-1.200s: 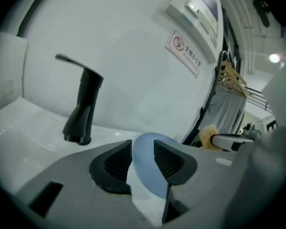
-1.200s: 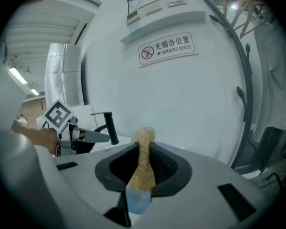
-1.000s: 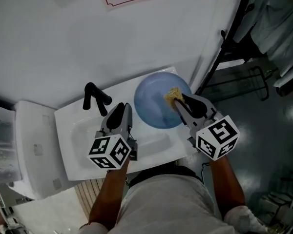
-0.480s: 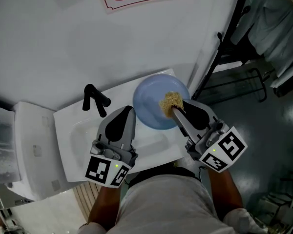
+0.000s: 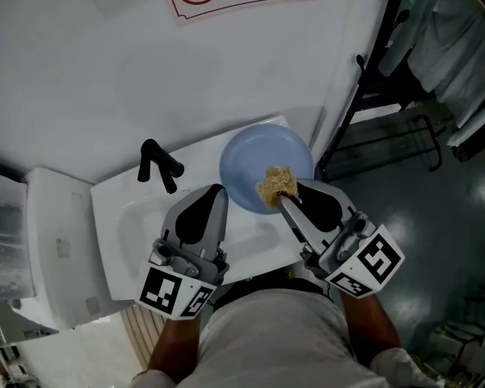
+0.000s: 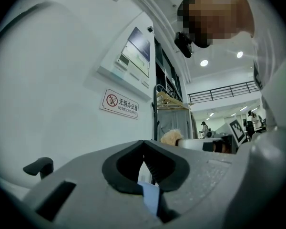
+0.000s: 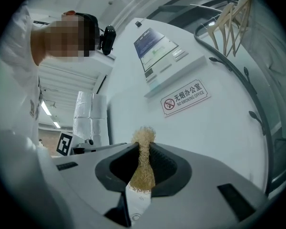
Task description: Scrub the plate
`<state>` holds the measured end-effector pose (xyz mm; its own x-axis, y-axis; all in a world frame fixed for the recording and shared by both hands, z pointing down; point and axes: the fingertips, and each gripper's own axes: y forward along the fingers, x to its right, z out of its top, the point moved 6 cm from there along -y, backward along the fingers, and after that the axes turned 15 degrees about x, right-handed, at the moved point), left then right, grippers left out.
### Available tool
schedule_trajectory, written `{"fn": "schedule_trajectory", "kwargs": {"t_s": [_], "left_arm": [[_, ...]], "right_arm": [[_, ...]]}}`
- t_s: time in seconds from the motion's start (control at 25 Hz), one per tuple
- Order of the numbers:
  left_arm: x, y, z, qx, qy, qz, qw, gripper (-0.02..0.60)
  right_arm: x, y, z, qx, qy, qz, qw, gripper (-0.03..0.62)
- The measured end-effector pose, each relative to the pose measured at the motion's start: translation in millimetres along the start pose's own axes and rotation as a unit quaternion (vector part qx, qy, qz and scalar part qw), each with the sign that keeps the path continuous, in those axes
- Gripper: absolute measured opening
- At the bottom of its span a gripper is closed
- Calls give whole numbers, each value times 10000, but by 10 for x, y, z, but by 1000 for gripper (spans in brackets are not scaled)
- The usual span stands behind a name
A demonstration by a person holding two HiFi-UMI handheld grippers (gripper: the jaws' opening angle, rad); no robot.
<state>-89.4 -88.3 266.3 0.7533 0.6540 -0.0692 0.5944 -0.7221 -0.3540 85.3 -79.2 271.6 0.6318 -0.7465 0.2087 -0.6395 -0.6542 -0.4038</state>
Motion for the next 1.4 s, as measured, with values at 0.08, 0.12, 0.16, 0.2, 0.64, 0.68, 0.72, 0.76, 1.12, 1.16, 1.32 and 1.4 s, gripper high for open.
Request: {"fn": "schedule_trajectory", "kwargs": {"t_s": [0.08,0.12,0.16,0.2,0.64,0.68,0.72,0.76,1.12,1.16,1.32,1.4], "left_arm": [[34,-13,13,10,1,-33,10000,17],[50,-20,17,18,1,-45,10000,17],[65,-28,20,24,2,-54,10000,17],[79,-36,23,28,5,-59,10000,17],[165,-86,64,111,-15,-81,9999,17],[166,-88,68,115,-13,-83,9999,17],[165,-89,71,116,-11,-82,9999,17],[163,-90,73,116,-10,-80,9999,17],[137,-84,63,128,-58,-84,9999,17],[134,-80,61,128,-62,-90,9999,17],[125,-76,57,118,-69,-105,9999,17],[118,-77,56,117,-70,-111,9998,17]], "right_arm": [[-39,-14,4,20,-13,41,10000,61],[-56,-22,6,30,-25,60,10000,61],[-73,-29,8,39,-43,79,10000,61],[-90,-35,11,46,-65,97,9999,61],[-188,-60,23,47,-232,252,9994,61],[-192,-53,24,50,-239,263,9994,61],[-195,-46,24,49,-247,275,9993,61],[-199,-40,23,43,-257,287,9992,61],[-200,-17,6,-19,-332,300,9990,61],[-196,-17,5,-21,-338,293,9990,61],[-187,-13,-1,-22,-345,274,9990,61],[-184,-11,-8,-30,-348,268,9990,61]]}}
